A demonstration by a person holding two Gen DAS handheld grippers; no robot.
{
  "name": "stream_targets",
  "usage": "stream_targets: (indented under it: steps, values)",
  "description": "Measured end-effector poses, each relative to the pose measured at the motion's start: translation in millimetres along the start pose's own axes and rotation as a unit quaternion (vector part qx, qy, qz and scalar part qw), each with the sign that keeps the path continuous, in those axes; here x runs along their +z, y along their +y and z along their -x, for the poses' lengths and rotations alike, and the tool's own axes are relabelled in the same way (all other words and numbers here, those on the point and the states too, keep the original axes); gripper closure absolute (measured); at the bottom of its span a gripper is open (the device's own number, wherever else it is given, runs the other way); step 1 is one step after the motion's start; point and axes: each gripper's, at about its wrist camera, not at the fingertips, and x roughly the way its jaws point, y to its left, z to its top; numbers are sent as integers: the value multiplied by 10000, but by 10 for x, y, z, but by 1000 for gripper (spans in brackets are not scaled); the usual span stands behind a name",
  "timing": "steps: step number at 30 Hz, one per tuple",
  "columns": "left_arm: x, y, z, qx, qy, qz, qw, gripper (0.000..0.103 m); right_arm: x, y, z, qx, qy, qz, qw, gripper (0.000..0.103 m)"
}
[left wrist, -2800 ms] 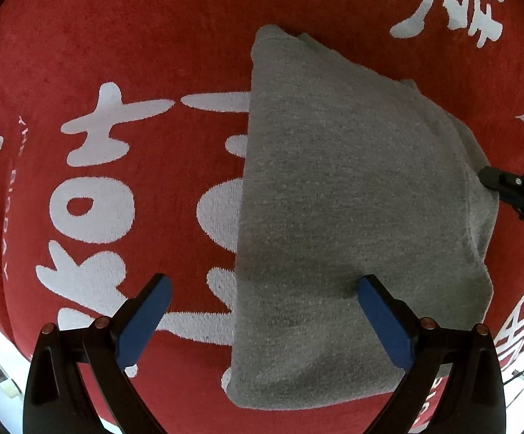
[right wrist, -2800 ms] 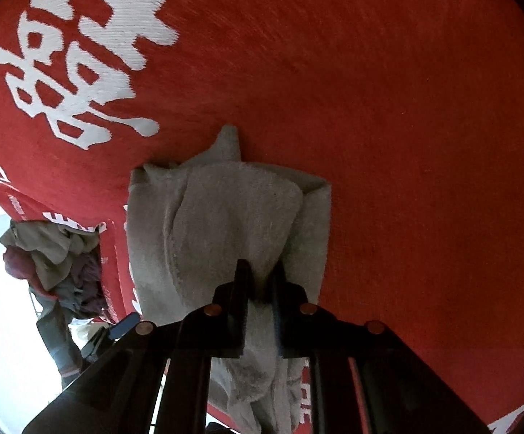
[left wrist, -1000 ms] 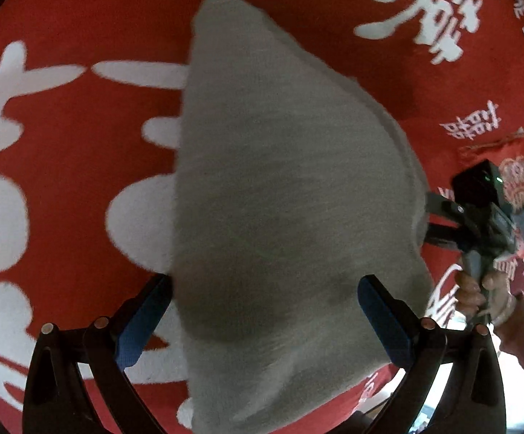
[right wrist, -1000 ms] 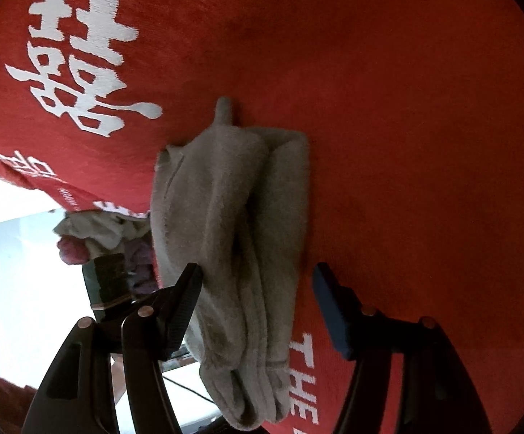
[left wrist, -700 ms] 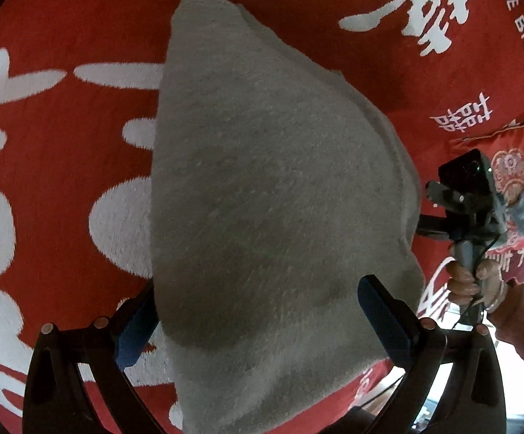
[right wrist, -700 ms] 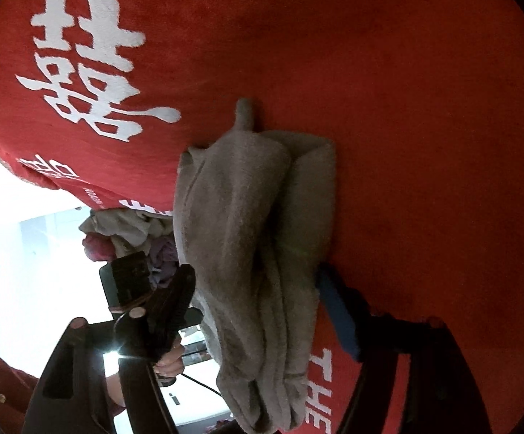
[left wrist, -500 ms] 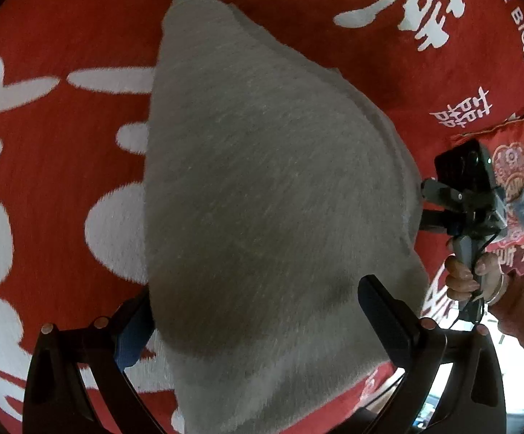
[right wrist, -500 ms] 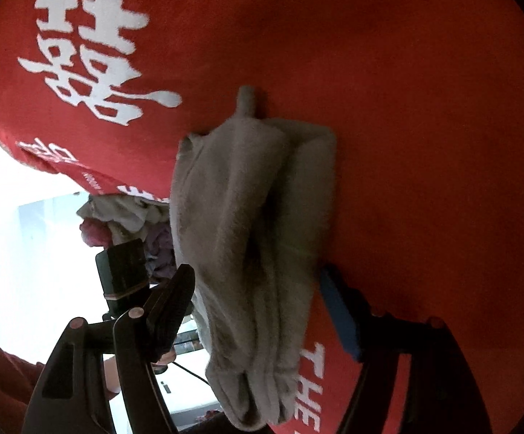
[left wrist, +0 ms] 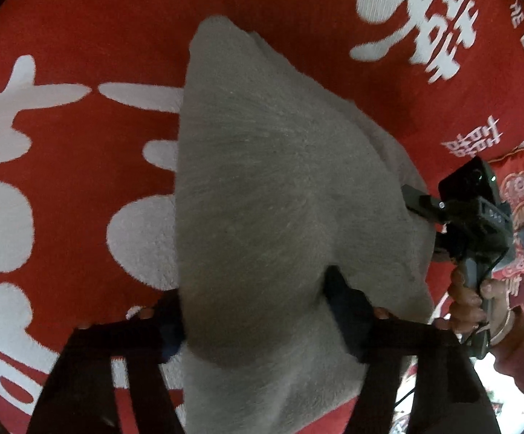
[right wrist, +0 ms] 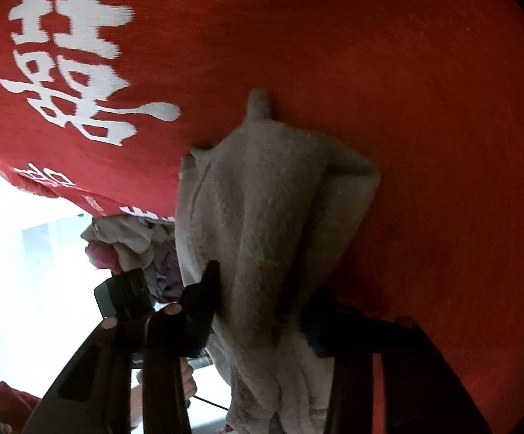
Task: Fold small clothes
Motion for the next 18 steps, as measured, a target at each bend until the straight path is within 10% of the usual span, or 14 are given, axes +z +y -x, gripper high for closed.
stream_targets:
  steps: [18]
  values:
    - [-705, 562, 1374, -517, -529, -238, 9970, 51, -898, 935, -68, 698, -435, 66, 9966, 65]
